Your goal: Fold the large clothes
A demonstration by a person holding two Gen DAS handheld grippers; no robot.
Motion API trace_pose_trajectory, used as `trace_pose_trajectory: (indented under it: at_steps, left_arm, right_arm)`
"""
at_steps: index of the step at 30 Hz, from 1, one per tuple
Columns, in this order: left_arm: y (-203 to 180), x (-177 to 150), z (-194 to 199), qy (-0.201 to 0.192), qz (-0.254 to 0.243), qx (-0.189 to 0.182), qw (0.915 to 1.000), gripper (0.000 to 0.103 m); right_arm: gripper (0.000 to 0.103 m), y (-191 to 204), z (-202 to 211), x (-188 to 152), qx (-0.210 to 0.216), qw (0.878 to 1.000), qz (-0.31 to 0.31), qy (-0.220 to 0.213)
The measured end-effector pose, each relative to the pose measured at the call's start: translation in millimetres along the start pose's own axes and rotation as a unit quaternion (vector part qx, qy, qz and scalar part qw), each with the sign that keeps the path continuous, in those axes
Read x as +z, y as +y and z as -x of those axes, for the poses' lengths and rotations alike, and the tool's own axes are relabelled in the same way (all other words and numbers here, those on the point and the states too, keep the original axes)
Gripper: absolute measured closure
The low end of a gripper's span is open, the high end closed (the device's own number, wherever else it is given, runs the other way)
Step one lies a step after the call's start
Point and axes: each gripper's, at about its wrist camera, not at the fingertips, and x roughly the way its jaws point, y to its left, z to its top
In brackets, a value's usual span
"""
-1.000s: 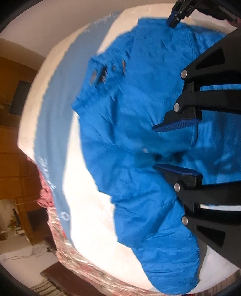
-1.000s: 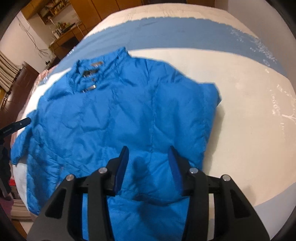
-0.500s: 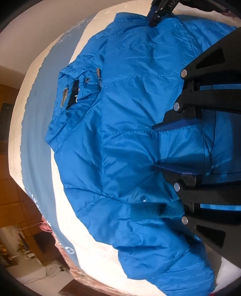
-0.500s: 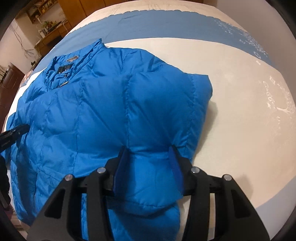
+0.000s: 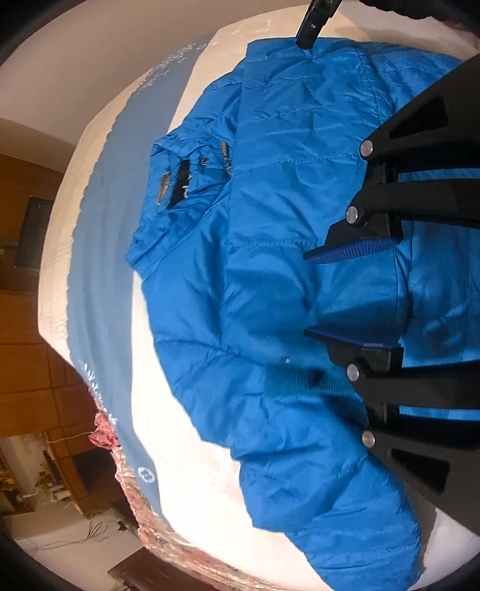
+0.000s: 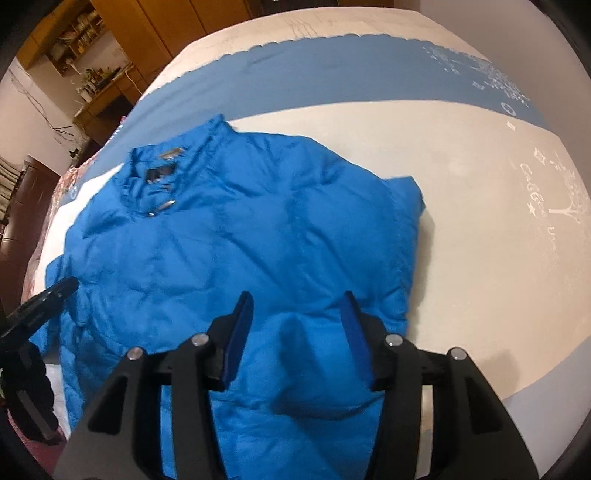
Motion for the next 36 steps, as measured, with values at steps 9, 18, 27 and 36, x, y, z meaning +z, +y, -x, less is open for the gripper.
trace_pose_trajectory:
  at_steps: [9,18,27,36]
  left_arm:
    - [4,0,-3,-0.003,-0.007,-0.011,0.9999,0.067]
    - [4,-7,-23,0.006,-0.019,-0.008,0.9998,0.068]
    - [82,-28,33,-0.003,0.086,-0.03,0.9958,0.047]
    - [286,-138,73,0.009,0.391,0.027,0.92,0.04]
  right_arm:
    - [0.055,11,-17,-5,-0.002,1.0,-0.001,0.024]
    - [0.054,14,-42,-13,-0.029,0.999,0.02,0.023]
    - [0.047,25,-5,-7,0.013,1.0,0.002,0.017]
    - [0.044,42,15,-14,0.013,1.0,0.023,0.012]
